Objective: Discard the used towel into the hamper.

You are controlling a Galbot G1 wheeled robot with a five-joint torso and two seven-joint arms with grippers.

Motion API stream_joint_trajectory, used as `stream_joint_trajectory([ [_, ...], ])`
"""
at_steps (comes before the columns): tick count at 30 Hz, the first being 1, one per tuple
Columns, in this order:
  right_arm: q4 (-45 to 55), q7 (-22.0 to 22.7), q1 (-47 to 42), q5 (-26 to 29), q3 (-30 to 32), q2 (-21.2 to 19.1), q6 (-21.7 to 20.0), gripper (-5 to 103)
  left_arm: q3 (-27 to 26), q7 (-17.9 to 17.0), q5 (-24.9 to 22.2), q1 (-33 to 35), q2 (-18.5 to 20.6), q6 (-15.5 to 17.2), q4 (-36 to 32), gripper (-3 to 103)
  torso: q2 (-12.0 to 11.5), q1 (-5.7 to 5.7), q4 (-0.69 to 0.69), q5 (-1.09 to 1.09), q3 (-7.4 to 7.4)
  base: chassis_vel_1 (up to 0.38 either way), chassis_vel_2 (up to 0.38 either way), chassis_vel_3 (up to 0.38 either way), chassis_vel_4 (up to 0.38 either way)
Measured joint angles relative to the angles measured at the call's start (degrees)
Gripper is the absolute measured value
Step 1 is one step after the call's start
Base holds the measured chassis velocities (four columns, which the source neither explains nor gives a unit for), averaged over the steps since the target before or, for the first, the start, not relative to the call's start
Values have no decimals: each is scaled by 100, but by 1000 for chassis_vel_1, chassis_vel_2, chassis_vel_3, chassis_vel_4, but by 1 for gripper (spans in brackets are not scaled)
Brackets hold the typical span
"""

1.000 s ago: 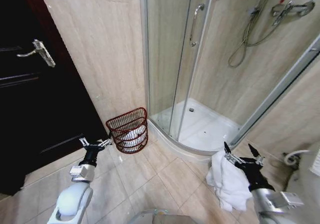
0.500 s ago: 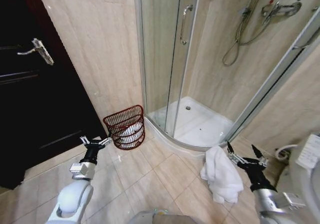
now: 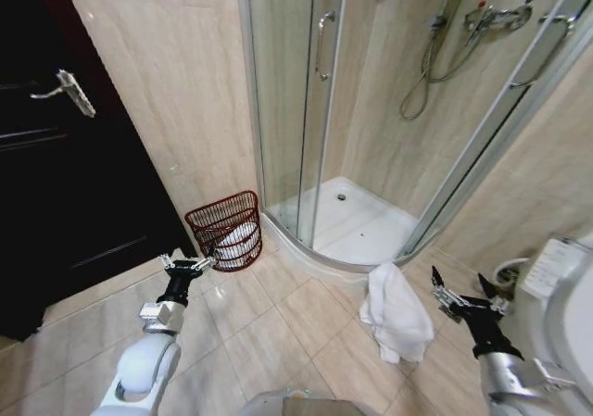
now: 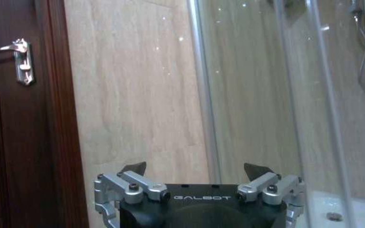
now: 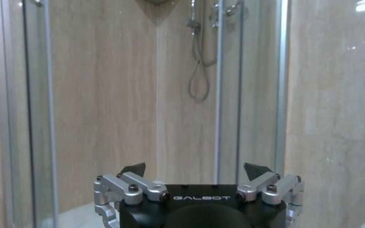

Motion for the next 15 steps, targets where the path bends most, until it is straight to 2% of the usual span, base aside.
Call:
stream_joint_trajectory([
  [8, -27, -19, -31, 4, -44, -6, 75, 100, 9, -3, 39, 53, -34, -47, -67, 100, 0, -1, 0, 4, 0, -157, -235, 148, 256],
  [15, -19, -20, -59, 94, -11, -44, 126, 100, 152, -32, 121, 44, -111, -46, -97, 100, -1, 0, 0, 2, 1, -102, -177, 77, 159],
])
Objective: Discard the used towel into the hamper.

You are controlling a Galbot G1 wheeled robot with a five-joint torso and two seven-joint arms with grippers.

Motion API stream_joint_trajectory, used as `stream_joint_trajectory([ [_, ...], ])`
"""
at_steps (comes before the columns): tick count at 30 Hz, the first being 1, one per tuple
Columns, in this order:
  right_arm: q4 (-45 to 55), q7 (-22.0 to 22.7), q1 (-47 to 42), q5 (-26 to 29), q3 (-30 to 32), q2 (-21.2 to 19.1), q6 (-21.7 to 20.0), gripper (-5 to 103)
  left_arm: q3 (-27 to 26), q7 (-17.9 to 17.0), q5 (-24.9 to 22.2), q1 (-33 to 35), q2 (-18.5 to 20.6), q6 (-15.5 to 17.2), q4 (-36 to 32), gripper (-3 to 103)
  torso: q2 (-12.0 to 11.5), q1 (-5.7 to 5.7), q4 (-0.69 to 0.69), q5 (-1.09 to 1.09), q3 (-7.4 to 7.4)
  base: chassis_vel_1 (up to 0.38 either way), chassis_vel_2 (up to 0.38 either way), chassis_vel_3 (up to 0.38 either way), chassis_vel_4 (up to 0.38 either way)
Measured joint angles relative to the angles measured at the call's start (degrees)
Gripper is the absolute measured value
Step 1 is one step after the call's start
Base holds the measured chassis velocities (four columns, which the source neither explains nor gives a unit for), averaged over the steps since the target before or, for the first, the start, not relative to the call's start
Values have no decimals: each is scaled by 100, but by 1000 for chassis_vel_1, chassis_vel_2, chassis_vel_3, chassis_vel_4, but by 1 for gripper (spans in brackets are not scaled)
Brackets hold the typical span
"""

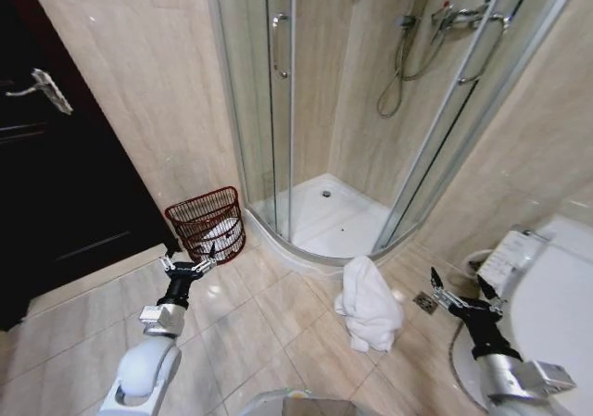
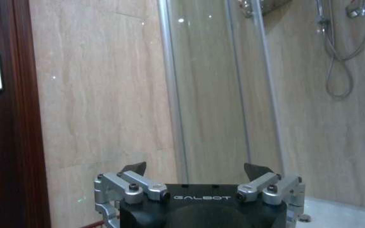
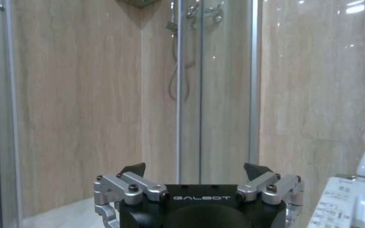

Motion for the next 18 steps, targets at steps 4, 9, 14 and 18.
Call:
stream_joint_trajectory([
  [4, 17, 0, 14, 37, 0, 6, 1, 100, 69, -28, 6, -2, -16, 5, -19, 100, 0, 0, 0, 0, 0, -41, -101, 53, 105],
  [9, 41, 23, 47, 65, -5, 27, -4, 100, 67, -48, -9, -8, -13, 103, -81, 100, 0, 0, 1, 0, 0, 3, -30, 13, 56],
  [14, 111, 56, 42, 101, -27, 43, -7, 100, 59, -56, -39, 5, -11, 151, -132, 100, 21, 9, 0, -1, 13, 0, 0, 0, 0],
  [18, 140, 100, 48, 97, -48, 50, -5, 100, 54, -56, -40, 7, -10, 165, -140, 100, 80, 35, 1, -1, 44, 0, 0, 0, 0],
])
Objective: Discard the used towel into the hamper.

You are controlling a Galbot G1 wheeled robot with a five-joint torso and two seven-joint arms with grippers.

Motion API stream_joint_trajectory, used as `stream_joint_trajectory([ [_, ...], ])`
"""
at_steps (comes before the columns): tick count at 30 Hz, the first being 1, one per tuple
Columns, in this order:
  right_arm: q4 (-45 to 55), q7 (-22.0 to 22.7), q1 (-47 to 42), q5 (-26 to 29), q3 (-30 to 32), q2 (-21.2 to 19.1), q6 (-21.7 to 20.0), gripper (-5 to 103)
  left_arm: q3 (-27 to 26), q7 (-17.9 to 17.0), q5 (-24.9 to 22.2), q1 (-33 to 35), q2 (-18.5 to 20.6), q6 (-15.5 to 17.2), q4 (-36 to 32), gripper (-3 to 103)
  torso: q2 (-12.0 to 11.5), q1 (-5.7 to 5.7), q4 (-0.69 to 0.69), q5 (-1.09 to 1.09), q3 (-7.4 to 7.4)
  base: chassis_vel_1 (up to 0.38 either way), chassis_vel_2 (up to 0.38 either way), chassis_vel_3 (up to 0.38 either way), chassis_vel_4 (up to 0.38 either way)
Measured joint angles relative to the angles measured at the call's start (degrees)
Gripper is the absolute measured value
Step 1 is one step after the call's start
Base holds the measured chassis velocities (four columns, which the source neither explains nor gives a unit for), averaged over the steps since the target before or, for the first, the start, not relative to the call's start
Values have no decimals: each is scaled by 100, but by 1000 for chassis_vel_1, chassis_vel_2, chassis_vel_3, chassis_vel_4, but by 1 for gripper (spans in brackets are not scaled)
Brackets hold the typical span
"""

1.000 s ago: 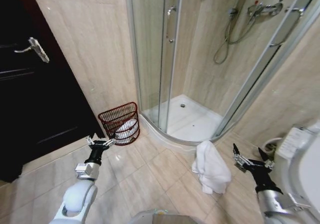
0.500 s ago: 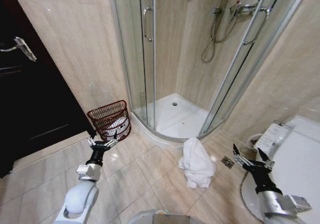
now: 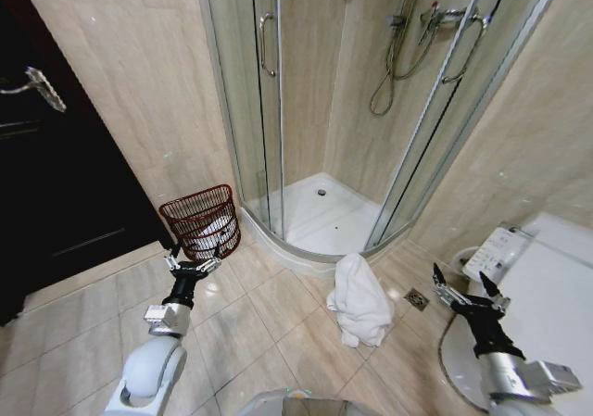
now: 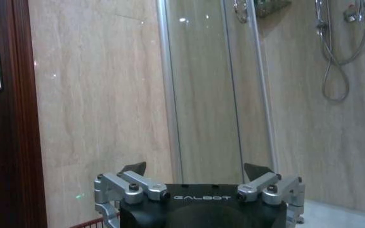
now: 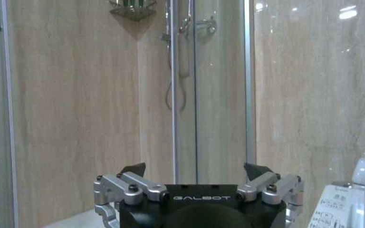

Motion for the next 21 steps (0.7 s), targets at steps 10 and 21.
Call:
stream_joint_trajectory([
  [10, 94, 136, 146, -111, -145, 41, -150, 100, 34, 6, 13, -26, 10, 36, -3, 100, 266, 102, 0, 0, 162, 0, 0, 0, 0],
  [21, -11, 174, 176, -123, -133, 21, -108, 100, 143, -17, 13, -66, 2, 39, 36, 100, 463, 176, 0, 0, 287, 0, 0, 0, 0],
])
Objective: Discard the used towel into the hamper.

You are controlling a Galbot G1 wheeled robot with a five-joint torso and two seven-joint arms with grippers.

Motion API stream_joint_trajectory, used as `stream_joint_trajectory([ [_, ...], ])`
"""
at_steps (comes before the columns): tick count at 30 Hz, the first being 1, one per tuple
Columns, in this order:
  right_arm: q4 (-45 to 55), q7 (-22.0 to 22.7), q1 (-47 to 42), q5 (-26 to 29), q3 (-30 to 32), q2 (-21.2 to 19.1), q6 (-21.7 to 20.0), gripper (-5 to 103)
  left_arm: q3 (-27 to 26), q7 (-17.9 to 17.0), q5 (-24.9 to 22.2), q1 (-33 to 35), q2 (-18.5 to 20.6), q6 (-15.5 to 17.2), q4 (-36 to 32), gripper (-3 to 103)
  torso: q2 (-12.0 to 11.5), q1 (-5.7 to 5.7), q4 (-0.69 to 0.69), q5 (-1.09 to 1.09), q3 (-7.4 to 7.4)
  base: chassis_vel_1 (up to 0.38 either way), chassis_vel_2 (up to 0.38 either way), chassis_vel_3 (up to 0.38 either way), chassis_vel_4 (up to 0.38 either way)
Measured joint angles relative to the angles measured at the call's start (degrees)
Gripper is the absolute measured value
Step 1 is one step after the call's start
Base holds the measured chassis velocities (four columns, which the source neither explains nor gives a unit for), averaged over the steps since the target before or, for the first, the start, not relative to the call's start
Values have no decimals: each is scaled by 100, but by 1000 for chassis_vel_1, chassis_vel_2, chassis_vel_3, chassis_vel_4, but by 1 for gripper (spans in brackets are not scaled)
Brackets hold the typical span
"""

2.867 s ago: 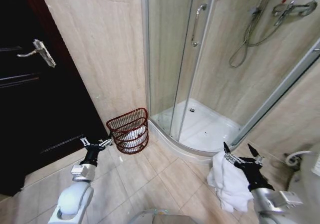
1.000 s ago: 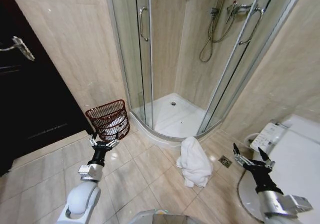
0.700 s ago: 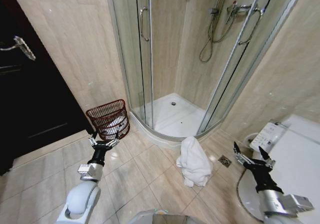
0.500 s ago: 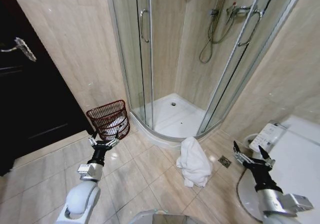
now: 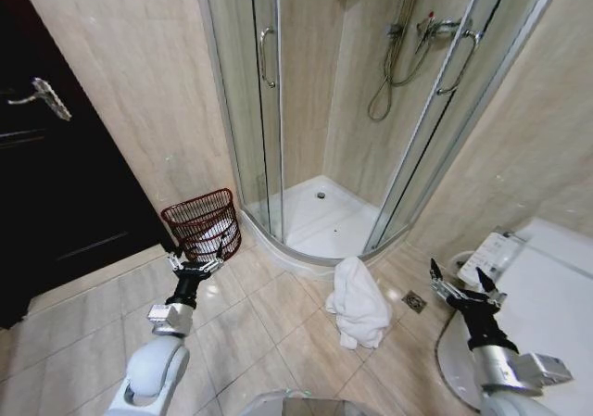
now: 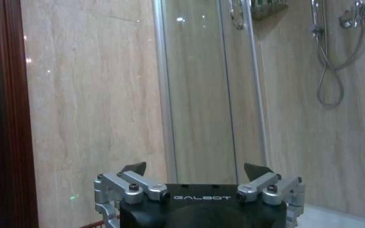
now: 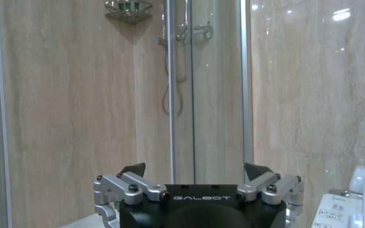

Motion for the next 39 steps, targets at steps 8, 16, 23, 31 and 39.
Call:
stream_joint_trajectory([
  [8, 124, 65, -2, 39, -1, 9, 12, 100, 61, -36, 50, -27, -9, 76, -63, 100, 183, 75, 0, 0, 106, 0, 0, 0, 0],
  [16, 156, 86, -24, 37, -4, 41, 44, 100, 70, -62, 63, -17, -12, 139, -118, 100, 391, 161, 0, 0, 229, 0, 0, 0, 0],
  [23, 146, 90, -37, 37, 13, 87, 84, 100, 69, -64, 62, -34, -14, 165, -135, 100, 547, 225, 0, 0, 320, 0, 0, 0, 0],
  [31, 187, 189, -19, 63, 86, -32, 30, 100, 110, -75, 129, -37, -127, 205, -175, 100, 763, 315, 0, 0, 445, 0, 0, 0, 0],
  [39, 180, 340, -40, -150, -33, -132, 26, 100, -248, -55, 142, 34, -172, 236, -442, 100, 969, 400, 0, 1, 566, 0, 0, 0, 0],
])
